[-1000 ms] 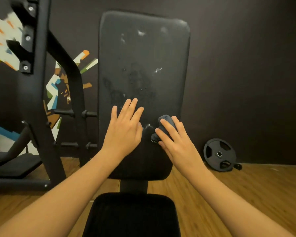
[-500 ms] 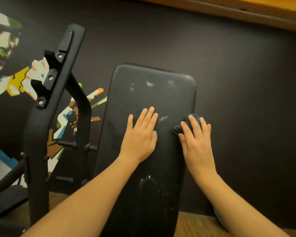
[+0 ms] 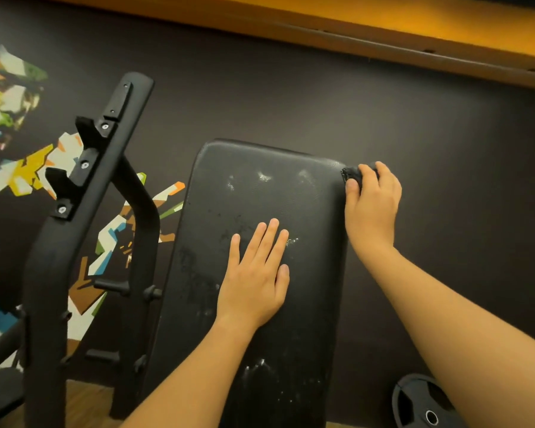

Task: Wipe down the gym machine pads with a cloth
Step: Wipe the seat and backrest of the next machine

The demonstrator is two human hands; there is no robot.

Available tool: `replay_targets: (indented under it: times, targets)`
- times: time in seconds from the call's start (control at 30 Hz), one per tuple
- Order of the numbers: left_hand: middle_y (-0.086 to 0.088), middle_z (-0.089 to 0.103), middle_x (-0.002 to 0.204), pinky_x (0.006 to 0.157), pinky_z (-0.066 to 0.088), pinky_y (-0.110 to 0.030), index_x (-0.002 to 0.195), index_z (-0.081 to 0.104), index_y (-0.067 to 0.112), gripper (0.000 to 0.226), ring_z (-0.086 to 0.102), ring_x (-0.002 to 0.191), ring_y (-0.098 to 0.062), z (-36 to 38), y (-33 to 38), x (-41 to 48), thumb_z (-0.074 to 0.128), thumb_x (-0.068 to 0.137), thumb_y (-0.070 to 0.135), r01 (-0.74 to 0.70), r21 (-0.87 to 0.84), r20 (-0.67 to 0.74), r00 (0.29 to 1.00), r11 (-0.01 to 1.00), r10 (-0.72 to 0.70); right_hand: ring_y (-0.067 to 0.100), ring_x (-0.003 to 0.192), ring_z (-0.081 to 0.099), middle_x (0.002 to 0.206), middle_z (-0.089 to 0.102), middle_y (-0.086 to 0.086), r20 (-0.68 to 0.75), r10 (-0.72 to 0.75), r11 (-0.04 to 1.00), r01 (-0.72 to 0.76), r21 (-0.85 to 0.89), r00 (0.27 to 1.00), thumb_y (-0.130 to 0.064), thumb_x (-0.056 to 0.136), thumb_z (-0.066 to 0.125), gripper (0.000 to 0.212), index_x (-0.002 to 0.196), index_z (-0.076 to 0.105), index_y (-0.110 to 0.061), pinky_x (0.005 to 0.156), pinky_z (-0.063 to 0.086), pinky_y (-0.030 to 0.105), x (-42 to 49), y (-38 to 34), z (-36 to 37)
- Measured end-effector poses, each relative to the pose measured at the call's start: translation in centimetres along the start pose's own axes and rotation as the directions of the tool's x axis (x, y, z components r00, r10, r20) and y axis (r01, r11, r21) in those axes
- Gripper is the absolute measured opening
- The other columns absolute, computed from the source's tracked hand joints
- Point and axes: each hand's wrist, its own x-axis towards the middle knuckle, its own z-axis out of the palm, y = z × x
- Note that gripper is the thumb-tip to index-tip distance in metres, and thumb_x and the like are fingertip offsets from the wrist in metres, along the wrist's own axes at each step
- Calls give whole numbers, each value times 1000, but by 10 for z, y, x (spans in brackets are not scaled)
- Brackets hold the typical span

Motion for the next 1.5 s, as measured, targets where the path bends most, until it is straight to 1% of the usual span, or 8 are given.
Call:
replay_targets:
  times: [0.23,0.4,0.7,0.83,0.97,1.03,1.27,1.5]
  targets:
    - [2,4,171,126,7,-54,163,16,24,62,-1,157,-16,1,1,3,24,105,43,1,3,14,1000,1000,-1,33,155,8,167,16,16,127,117,992,-123,38,985,-26,109,43,52,157,33,-8,122,21,43,20,-10,17]
    - [0,6,171,126,8,-55,163,17,22,62,1,158,-18,-1,1,3,24,104,42,-4,19,5,1000,1000,4,36,154,15,166,23,14,248,158,982,-179,63,956,-30,111,35,55,161,25,-11,123,20,50,23,-3,27]
    - [-2,12,170,124,15,-58,162,23,20,61,7,157,-20,0,2,1,26,104,40,-12,2,-23,1000,1000,12,33,153,17,167,18,17,251,144,987,-156,27,957,-27,111,32,55,163,18,-12,119,22,45,19,-4,27]
    - [-2,12,170,125,13,-57,162,23,20,61,7,158,-19,1,2,1,26,104,39,-10,1,-26,1000,1000,10,34,151,25,164,26,17,237,154,982,-175,70,959,-35,111,33,54,161,29,-16,121,21,42,20,-2,25]
    - [-2,13,170,125,13,-57,162,23,20,61,7,157,-19,2,2,1,26,104,39,-12,-3,-35,999,1000,11,33,131,44,140,43,11,166,171,968,-197,157,971,-38,108,44,44,147,55,-21,105,30,28,24,5,22]
    - [-3,13,170,124,13,-57,162,23,20,61,8,157,-20,2,2,1,26,104,39,-13,-2,-36,999,1000,13,31,132,40,140,39,11,191,176,964,-209,165,966,-38,107,46,47,151,49,-22,103,27,25,26,4,24]
    - [-3,12,170,125,12,-56,162,22,20,61,7,158,-20,1,1,1,26,104,40,-18,5,-34,999,1000,18,33,157,-5,172,4,8,286,121,970,-174,168,950,-30,112,29,54,164,15,-21,124,9,42,20,2,30]
    - [-2,11,171,125,11,-56,162,20,21,61,6,158,-20,1,2,0,25,104,39,-15,-5,-30,999,1000,15,29,158,3,171,10,8,286,106,981,-148,128,952,-24,113,28,55,164,13,-14,124,14,42,-4,14,27]
